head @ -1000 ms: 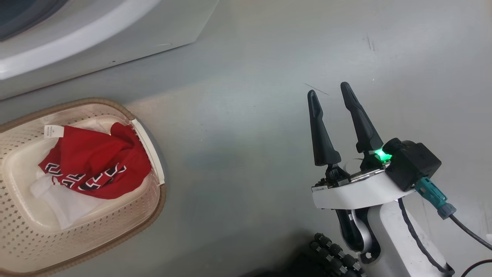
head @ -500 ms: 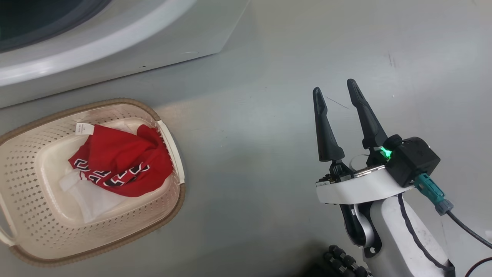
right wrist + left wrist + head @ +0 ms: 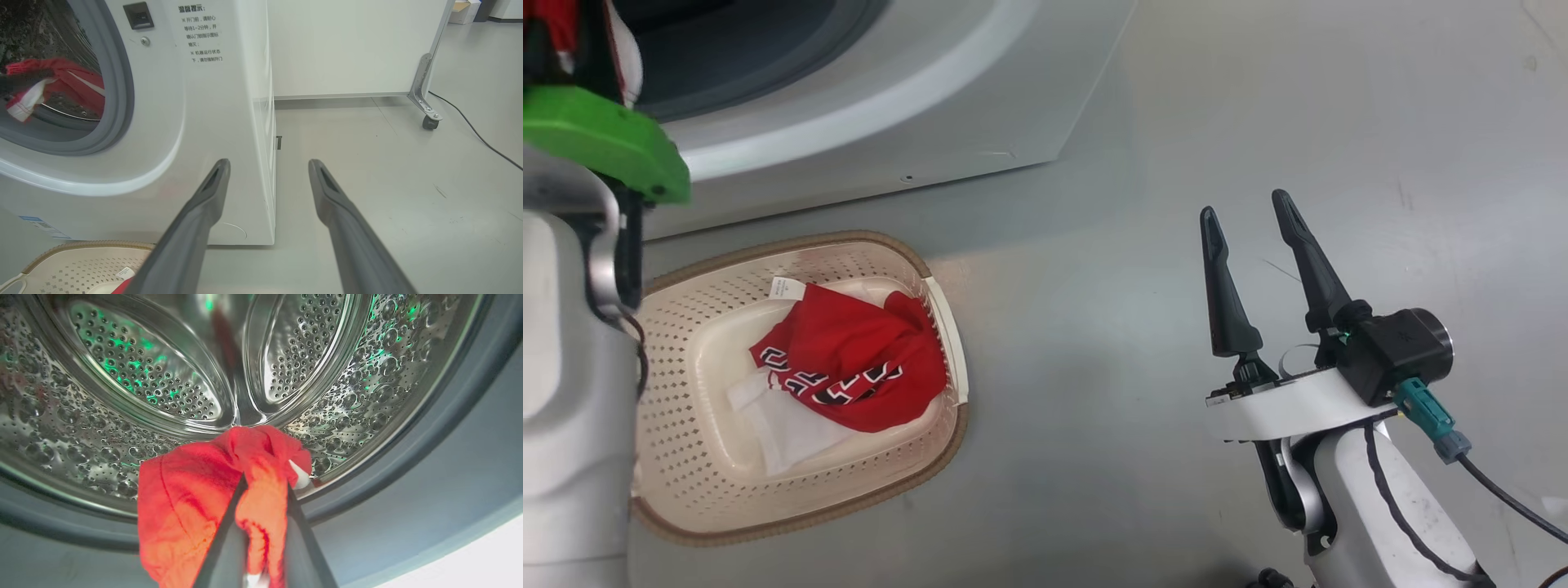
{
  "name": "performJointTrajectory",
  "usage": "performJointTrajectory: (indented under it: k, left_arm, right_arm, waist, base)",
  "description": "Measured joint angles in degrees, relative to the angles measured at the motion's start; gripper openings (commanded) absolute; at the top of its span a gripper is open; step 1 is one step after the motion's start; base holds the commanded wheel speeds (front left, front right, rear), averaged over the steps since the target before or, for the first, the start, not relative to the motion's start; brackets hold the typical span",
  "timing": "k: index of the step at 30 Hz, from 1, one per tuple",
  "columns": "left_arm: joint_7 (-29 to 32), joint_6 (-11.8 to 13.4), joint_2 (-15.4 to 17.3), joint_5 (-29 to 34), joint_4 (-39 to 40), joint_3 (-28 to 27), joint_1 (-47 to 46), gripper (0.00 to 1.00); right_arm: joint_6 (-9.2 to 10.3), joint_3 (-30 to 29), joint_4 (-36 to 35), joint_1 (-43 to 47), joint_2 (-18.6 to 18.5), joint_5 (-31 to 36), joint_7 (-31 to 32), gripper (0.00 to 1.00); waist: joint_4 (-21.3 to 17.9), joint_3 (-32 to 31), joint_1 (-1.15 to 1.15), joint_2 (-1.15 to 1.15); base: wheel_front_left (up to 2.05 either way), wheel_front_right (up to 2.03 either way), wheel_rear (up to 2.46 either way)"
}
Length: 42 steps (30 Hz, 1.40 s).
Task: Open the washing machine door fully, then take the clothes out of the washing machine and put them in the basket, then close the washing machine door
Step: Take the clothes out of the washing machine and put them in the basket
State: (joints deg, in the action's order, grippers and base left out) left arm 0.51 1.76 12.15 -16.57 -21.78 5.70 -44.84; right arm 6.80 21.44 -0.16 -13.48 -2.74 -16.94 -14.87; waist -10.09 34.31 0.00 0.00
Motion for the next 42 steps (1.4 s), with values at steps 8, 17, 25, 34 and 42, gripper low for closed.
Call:
performJointTrajectory:
  k: [8,17,25,34,42]
  left_arm:
    - [-9.9,0.8,-3.5,-0.1,3.2,0.6,8.2,0.0]
    - [-14.8,1.0,-5.4,0.0,7.2,1.9,17.5,0.0]
    - [-14.8,1.5,-7.4,0.3,14.4,2.7,22.8,0.0]
    - [-14.9,2.0,-7.4,1.8,22.3,4.0,28.5,0.0]
    - [-15.0,2.2,-7.6,2.1,26.6,5.4,33.5,0.0]
  right_arm:
    - [-0.01,-0.9,0.6,1.7,-0.4,1.5,0.0,1.0]
    - [-0.19,-0.9,1.5,3.9,-0.6,2.1,0.0,1.0]
    - [-0.16,-2.0,1.2,7.0,-0.7,2.5,0.0,1.0]
    - [-0.19,-2.0,0.9,8.3,-0.7,2.9,0.0,1.0]
    - [-0.67,-2.2,0.8,9.4,-0.7,3.0,0.0,1.0]
  waist:
    - [3.2,-4.1,0.0,0.0]
    - [6.0,-9.2,0.0,0.0]
    - [8.1,-12.7,0.0,0.0]
    - [10.2,-14.4,0.0,0.0]
    - [10.8,-15.8,0.0,0.0]
  base:
    - [0.0,0.0,0.0]
    - [0.0,0.0,0.0]
    - [0.0,0.0,0.0]
    - [0.0,0.0,0.0]
    - [0.0,0.0,0.0]
